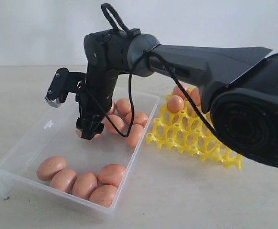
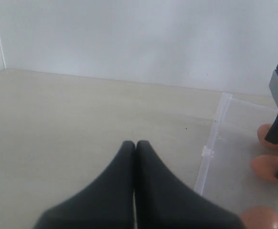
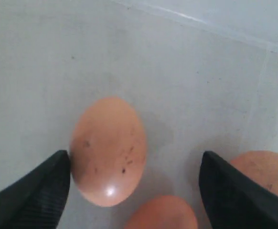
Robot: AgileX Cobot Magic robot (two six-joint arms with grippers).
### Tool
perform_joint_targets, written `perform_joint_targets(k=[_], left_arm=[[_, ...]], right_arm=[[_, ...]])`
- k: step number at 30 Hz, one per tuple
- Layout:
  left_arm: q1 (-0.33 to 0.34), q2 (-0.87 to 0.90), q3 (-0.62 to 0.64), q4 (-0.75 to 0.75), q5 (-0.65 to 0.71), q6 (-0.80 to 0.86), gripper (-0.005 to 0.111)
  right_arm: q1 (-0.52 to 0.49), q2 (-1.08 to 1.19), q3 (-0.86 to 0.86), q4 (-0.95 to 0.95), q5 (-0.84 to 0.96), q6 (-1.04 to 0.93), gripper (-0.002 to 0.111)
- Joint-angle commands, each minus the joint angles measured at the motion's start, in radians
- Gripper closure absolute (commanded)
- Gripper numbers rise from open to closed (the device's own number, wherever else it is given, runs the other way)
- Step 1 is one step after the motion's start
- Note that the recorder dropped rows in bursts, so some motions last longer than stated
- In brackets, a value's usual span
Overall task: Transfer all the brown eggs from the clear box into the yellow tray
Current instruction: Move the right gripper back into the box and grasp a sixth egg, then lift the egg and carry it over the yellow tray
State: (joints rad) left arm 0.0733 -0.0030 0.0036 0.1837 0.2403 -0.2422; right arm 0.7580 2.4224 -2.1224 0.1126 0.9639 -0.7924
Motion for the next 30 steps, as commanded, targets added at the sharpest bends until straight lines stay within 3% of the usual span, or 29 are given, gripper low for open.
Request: perform_joint_targets(k=[1, 9, 11, 12, 13, 26, 29, 30], left_arm=[[-0.005, 0.003, -0.004, -0.002, -0.005, 0.007, 0.111], [-0.005, 0.003, -0.004, -0.002, -0.005, 0.007, 0.111], [-0.005, 0.003, -0.004, -0.002, -0.005, 0.007, 0.111], [-0.005, 0.003, -0.004, -0.002, -0.005, 0.007, 0.111], [-0.005, 0.003, -0.004, -0.002, -0.005, 0.007, 0.111], [-0.005, 0.003, -0.004, -0.002, -0.007, 0.007, 0.111], [-0.005, 0.003, -0.004, -0.002, -0.007, 0.007, 0.111], [-0.005, 0.003, -0.004, -0.002, -0.005, 0.007, 0.111]], right_arm=[[0.002, 0.026, -0.005, -0.014, -0.116, -0.002, 0.037], [0.002, 0.082, -0.005, -0.014, -0.144, 0.121, 0.041], [0.002, 0.081, -0.005, -0.016, -0.163, 0.160, 0.066], [0.002, 0.079, -0.005, -0.017, -0.182, 0.180, 0.094], [0.002, 0.077, -0.005, -0.017, -0.190, 0.182, 0.110], [0.002, -0.051, 0.002, 0.091, -0.261, 0.511, 0.107], [0.004, -0.104, 0.135, 0.267, -0.517, 0.497, 0.107], [0.010, -0.144, 0.240, 0.310, -0.691, 0.495, 0.107]])
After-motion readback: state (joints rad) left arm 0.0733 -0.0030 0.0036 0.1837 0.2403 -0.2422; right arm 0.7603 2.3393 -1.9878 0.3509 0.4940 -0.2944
